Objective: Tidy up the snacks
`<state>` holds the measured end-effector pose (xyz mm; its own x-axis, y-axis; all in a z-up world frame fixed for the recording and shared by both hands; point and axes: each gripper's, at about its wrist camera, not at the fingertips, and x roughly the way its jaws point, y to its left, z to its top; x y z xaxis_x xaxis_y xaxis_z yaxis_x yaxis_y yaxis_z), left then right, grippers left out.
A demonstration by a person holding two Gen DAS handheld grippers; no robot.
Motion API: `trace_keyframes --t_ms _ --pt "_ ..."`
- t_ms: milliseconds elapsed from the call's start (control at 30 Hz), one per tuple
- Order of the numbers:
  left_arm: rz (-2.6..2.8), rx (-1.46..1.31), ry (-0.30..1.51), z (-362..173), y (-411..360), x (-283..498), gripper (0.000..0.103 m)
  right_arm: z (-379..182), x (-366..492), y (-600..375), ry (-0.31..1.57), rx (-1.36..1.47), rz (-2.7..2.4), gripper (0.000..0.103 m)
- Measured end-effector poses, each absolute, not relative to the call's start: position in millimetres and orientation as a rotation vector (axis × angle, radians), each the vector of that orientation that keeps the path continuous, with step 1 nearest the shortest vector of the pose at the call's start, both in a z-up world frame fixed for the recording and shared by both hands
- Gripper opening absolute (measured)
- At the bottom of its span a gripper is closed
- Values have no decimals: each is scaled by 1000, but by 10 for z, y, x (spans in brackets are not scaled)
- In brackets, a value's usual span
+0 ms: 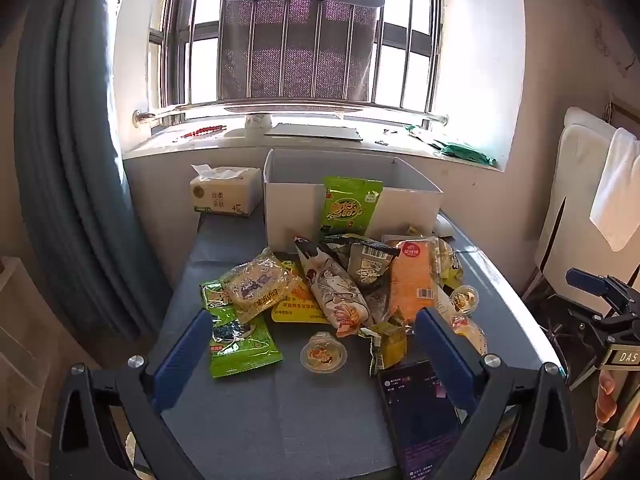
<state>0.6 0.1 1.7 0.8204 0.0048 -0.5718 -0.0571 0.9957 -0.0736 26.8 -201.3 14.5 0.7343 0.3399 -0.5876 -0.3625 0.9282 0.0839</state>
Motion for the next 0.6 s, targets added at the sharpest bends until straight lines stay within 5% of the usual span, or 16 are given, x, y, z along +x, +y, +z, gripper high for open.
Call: trace_keyframes --t_ms 600 --pt "38 -93 587 89 -5 -50 103 115 271 -1962 650 -35 398 103"
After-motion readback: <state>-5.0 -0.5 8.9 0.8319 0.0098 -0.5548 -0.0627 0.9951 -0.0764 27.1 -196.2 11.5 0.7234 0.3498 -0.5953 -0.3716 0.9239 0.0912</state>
